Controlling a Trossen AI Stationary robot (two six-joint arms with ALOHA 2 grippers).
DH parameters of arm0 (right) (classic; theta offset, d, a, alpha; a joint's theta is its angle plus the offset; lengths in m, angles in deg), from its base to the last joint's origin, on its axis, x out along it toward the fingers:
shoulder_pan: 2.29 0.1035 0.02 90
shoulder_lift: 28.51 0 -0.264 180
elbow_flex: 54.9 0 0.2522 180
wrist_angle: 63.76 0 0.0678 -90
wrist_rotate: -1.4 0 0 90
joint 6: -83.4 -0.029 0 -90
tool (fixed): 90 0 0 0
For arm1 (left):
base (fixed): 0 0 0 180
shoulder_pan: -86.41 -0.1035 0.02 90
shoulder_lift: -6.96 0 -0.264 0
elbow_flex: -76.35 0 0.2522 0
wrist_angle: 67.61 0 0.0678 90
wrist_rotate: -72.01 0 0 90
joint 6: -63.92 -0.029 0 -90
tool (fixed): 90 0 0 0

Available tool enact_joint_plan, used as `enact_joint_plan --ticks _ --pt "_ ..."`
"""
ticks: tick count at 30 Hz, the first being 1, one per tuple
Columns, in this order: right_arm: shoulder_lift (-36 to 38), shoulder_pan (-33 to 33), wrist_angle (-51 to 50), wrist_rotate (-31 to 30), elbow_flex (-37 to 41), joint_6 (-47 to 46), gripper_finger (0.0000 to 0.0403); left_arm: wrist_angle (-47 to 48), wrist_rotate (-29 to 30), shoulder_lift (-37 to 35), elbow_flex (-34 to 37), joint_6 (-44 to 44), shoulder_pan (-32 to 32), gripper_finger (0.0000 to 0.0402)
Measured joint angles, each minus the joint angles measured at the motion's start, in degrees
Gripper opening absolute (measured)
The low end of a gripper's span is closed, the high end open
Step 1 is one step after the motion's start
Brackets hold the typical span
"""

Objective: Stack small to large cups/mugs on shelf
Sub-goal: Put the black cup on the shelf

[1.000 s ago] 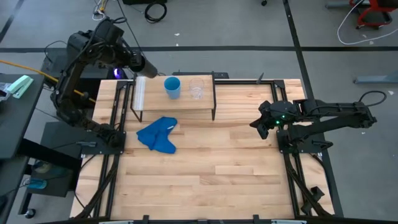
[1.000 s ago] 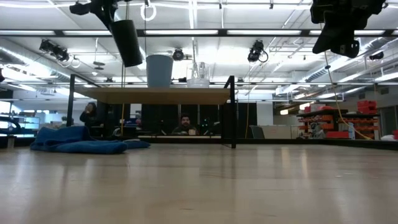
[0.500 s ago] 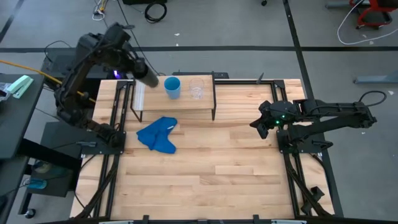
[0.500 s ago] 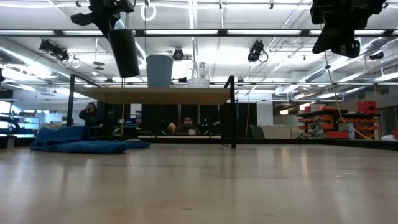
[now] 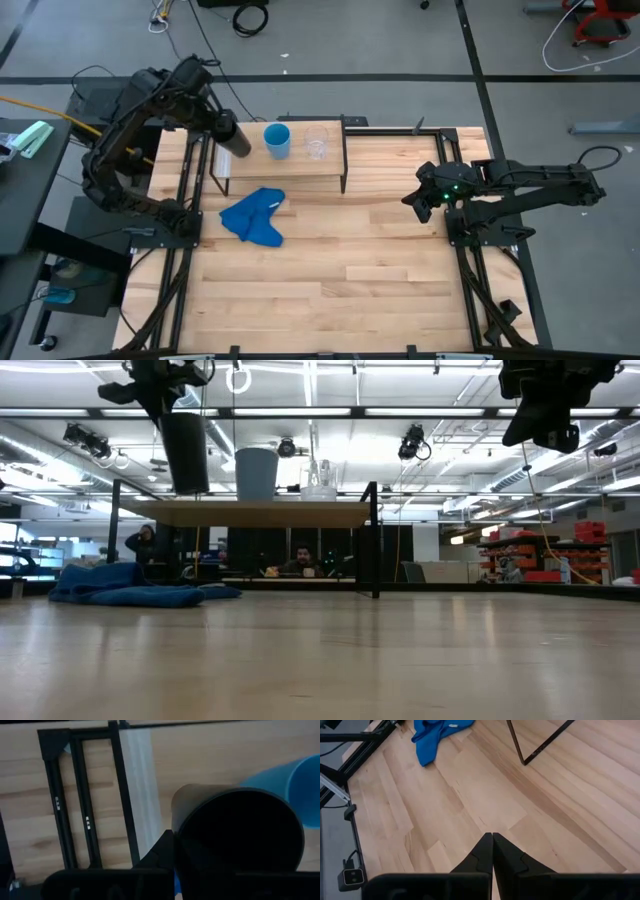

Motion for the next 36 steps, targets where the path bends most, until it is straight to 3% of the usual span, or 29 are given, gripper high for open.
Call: enact_joint_plan --ticks 6,36 --pt "-0.01 0.00 0.00 0.00 0.00 0.00 0.0012 0.01 0.68 0.07 3.15 -0.02 0.06 0.0009" --pt "-0.01 0.02 0.03 -0.02 0.02 0.00 0.0012 -0.11 2.59 2.59 2.93 -0.22 0.93 0.0014"
